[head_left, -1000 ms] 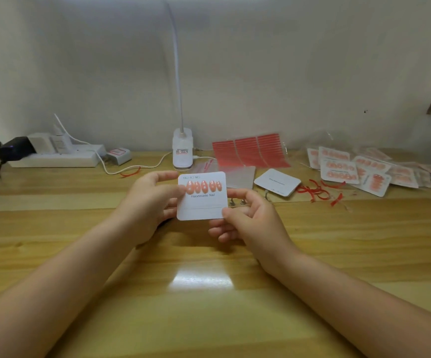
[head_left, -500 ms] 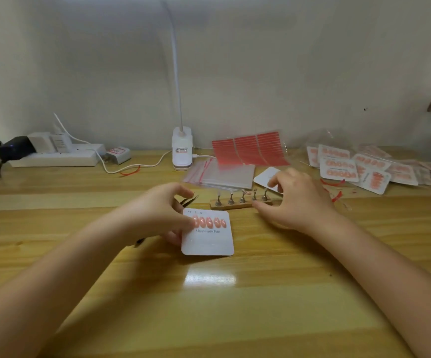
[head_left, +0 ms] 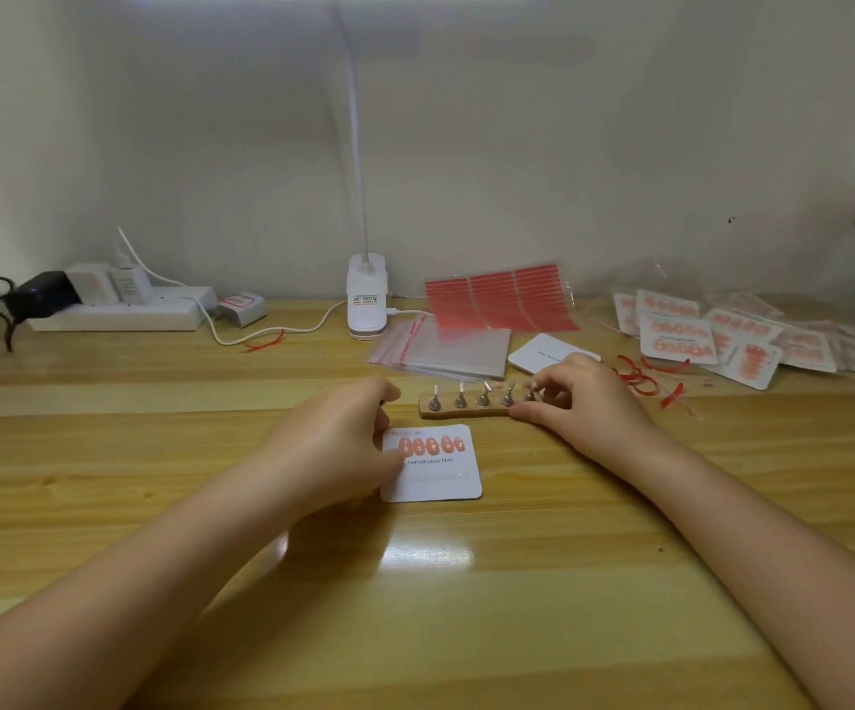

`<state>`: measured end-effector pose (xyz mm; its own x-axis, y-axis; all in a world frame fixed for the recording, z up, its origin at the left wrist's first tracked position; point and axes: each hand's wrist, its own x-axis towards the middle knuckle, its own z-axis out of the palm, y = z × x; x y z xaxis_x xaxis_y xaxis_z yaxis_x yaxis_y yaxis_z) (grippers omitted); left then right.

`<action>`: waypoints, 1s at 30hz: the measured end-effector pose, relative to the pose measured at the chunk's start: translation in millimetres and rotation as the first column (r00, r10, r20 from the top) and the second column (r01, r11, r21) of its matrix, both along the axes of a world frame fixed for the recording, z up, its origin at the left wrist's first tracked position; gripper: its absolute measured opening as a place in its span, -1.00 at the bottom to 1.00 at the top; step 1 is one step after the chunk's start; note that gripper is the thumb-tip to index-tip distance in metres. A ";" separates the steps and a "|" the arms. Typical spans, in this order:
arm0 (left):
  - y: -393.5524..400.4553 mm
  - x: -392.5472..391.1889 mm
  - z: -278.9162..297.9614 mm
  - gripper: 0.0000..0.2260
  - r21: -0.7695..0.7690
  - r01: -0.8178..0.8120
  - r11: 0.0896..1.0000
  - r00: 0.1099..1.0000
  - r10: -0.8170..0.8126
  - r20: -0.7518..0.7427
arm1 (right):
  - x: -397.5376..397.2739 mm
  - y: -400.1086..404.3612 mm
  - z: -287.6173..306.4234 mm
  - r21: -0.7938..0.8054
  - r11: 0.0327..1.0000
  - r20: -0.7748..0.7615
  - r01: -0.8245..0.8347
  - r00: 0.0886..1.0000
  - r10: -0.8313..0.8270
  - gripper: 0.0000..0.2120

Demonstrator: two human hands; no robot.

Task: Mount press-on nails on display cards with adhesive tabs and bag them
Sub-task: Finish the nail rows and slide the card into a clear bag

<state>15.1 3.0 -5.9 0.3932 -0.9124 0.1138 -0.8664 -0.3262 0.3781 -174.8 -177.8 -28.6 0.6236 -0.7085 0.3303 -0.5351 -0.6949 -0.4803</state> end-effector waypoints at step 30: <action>-7.2 5.6 -26.1 -0.56 -0.382 -0.016 0.924 1.000 0.012 -0.014 | -10.2 15.3 30.6 -0.047 0.989 -0.250 -0.143 0.960 0.127 -0.73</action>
